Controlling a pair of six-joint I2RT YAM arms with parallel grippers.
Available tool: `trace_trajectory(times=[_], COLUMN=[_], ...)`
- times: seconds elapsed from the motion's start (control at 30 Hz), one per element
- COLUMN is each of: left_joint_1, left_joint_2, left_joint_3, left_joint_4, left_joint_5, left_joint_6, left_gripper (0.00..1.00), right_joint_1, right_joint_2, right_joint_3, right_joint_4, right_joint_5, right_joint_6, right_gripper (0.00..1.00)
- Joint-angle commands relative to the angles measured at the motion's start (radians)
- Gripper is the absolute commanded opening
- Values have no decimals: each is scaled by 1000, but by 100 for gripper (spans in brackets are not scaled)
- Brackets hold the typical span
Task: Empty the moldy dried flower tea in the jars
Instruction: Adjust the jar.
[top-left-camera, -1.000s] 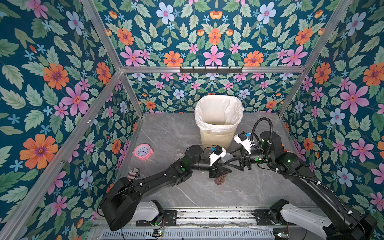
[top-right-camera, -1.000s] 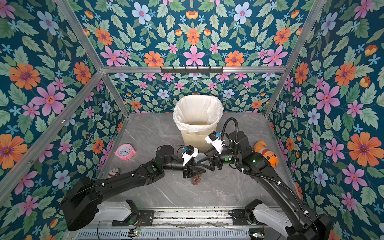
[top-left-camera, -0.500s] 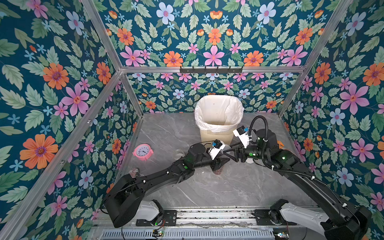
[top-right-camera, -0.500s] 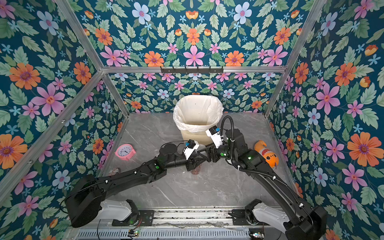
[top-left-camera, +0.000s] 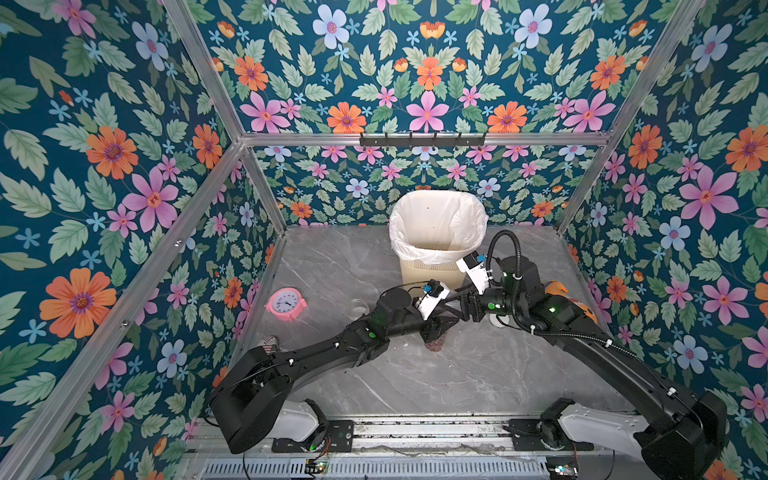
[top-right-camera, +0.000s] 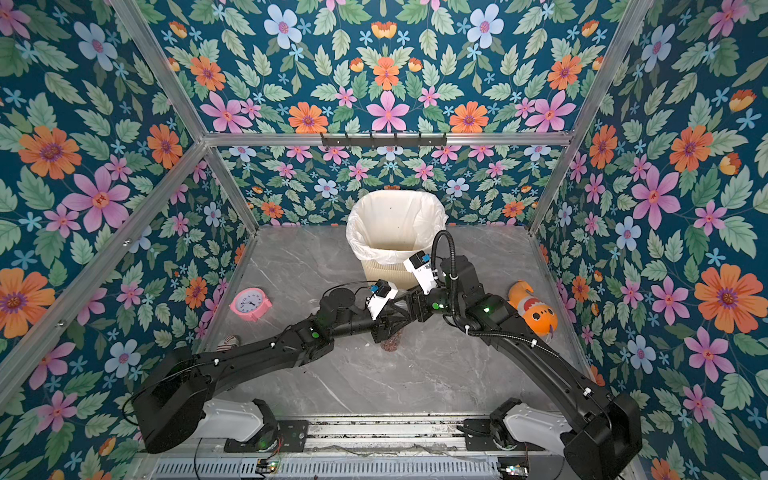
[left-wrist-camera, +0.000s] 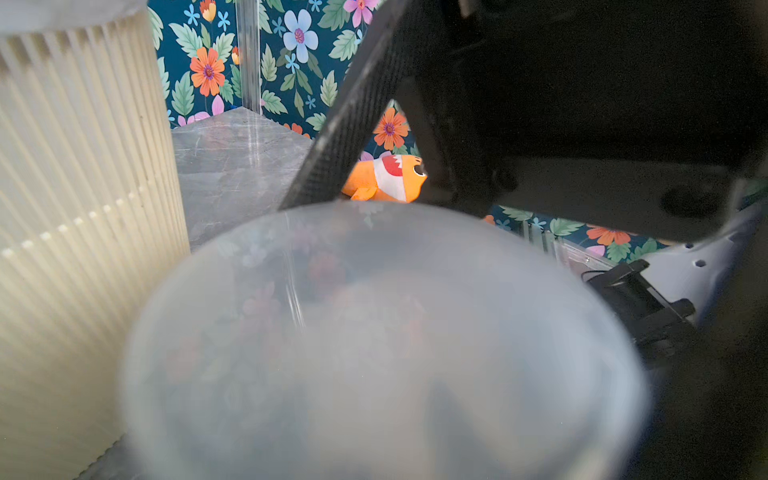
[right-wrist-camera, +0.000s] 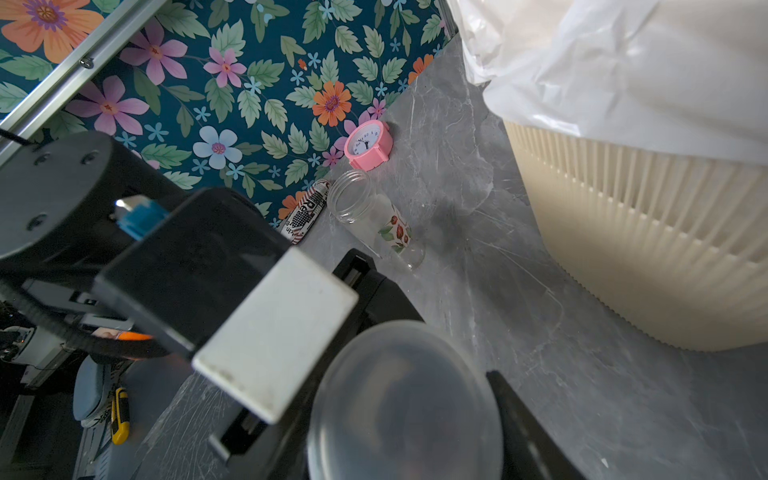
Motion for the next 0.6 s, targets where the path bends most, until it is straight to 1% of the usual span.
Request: trace_trajectory(times=[0.0, 0.03, 0.1, 0.13, 0.17, 0.23, 0.27, 0.43, 0.47, 0.57], left_joint_1=[-1, -1, 0, 1, 2, 2, 1, 5, 8, 42], left_joint_2=[-8, -11, -18, -24, -28, -39, -44, -95, -107, -134], left_joint_3=[-1, -2, -7, -13, -17, -35, -44, -104, -122, -188], left_joint_4=[70, 73, 85, 94, 102, 138, 153, 203, 221, 297], left_joint_5=[69, 69, 69, 66, 67, 74, 77, 129, 135, 162], left_joint_6=[18, 18, 15, 12, 9, 0, -4, 3, 2, -38], left_gripper=[44, 44, 45, 48, 52, 68, 74, 97, 99, 99], right_joint_1=[-1, -1, -2, -2, -3, -4, -6, -30, -35, -48], right_joint_2=[1, -1, -9, -14, -17, -23, -24, -40, -44, -58], right_joint_3=[0, -1, -4, -6, -9, -11, -11, -8, -6, 1], right_joint_4=[61, 60, 56, 57, 60, 65, 65, 70, 69, 62], right_joint_5=[-5, -3, 6, 11, 14, 19, 18, -2, -3, -13], right_joint_6=[31, 31, 32, 34, 35, 42, 48, 74, 77, 82], right_gripper=[45, 42, 41, 39, 39, 38, 37, 36, 36, 36])
